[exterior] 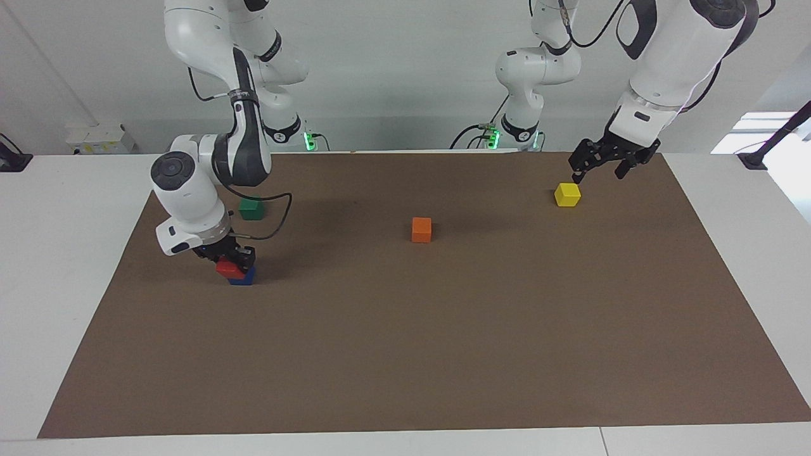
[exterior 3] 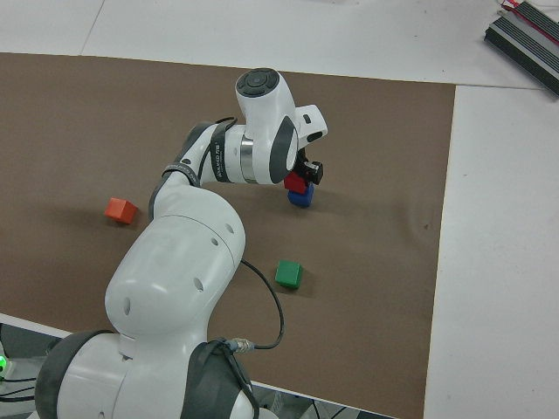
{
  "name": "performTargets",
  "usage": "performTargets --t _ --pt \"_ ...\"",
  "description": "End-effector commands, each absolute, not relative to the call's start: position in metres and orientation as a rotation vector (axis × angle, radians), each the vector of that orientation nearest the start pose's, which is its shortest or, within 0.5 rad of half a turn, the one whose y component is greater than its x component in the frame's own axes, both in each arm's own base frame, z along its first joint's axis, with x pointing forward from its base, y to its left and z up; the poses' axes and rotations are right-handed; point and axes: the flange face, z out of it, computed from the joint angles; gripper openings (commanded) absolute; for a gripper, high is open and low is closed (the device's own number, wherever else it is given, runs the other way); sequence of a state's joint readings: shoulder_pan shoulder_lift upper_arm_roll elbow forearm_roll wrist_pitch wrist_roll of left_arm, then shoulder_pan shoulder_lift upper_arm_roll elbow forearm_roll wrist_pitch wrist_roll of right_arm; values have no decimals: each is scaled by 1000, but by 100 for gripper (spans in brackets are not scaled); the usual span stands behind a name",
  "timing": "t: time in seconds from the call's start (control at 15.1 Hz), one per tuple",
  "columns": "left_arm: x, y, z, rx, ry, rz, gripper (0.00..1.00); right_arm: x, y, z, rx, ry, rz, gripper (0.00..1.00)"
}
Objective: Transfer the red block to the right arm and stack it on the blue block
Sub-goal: 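Lower the red cube onto the blue cube with the right gripper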
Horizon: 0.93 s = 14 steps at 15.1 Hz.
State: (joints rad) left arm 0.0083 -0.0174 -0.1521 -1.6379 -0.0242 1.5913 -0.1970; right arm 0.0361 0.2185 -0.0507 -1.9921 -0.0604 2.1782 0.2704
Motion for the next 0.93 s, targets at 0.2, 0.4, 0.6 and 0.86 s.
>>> performTargets --t 0.2,0.4,0.6,0.86 --pt "539 -75 603 -3167 -103 42 100 578 -11 347 -3190 394 52 0" --pt "538 -76 603 -3167 -100 42 100 577 -13 347 -3190 396 47 0" --pt "539 -75 603 -3167 -103 42 100 576 -13 345 -3190 399 54 0" --pt "538 -77 603 -3167 -98 42 100 575 -11 347 -3191 394 59 38"
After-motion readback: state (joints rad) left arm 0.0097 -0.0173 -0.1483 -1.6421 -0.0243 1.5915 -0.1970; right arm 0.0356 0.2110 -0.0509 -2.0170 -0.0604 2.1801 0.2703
